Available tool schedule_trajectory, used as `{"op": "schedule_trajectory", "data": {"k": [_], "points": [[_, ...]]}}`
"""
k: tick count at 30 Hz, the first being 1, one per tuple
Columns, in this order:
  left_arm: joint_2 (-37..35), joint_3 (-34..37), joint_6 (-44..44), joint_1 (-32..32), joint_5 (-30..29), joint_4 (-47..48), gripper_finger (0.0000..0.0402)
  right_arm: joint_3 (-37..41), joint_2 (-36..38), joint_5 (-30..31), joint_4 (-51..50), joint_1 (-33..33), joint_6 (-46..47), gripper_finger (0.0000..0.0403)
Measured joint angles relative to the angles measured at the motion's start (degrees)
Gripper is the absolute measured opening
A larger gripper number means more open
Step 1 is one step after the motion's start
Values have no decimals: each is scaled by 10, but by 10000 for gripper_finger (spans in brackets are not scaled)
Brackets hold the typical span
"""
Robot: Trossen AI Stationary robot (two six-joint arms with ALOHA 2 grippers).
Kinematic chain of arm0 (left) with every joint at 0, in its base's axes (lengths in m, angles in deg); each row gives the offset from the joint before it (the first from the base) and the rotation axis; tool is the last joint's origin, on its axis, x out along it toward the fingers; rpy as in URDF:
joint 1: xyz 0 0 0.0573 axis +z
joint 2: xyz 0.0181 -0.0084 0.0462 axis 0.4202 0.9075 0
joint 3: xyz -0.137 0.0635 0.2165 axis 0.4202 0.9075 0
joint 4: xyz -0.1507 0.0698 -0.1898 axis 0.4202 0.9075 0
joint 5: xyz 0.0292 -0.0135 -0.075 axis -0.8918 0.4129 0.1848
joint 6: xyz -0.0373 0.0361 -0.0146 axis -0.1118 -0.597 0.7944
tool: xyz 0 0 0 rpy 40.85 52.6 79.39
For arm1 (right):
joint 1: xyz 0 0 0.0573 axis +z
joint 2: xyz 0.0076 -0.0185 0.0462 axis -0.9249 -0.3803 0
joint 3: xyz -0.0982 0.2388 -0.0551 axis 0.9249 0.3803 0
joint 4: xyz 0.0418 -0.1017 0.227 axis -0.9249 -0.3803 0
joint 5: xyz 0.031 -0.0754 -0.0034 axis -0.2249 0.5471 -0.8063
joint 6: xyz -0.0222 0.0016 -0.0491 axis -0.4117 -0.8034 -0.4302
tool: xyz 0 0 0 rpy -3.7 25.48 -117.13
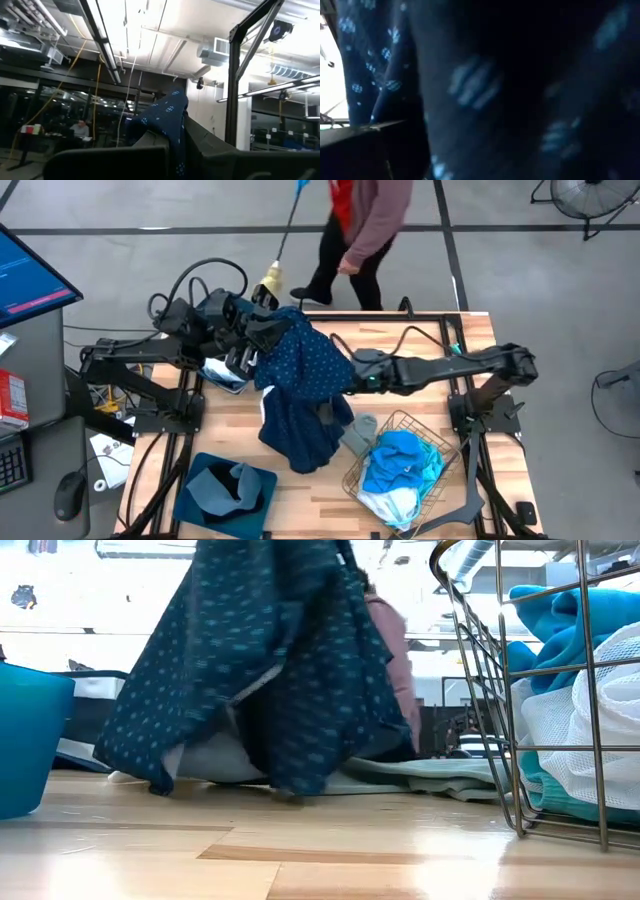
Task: Pick & Place Cloths
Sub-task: Put the dark blue shirt into the blue bin
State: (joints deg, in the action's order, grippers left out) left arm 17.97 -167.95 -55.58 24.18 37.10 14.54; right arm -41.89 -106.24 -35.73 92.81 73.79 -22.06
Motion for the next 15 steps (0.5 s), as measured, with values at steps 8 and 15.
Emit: {"op": "schedule_trajectory", "data": {"k": [8,15], "points": [[-5,0,58,0,49,5,0,-116,-80,-7,-91,-11,35,246],[-52,0,102,-7,100,72,0,-215,-78,-9,-217,-39,-13,22]]}}
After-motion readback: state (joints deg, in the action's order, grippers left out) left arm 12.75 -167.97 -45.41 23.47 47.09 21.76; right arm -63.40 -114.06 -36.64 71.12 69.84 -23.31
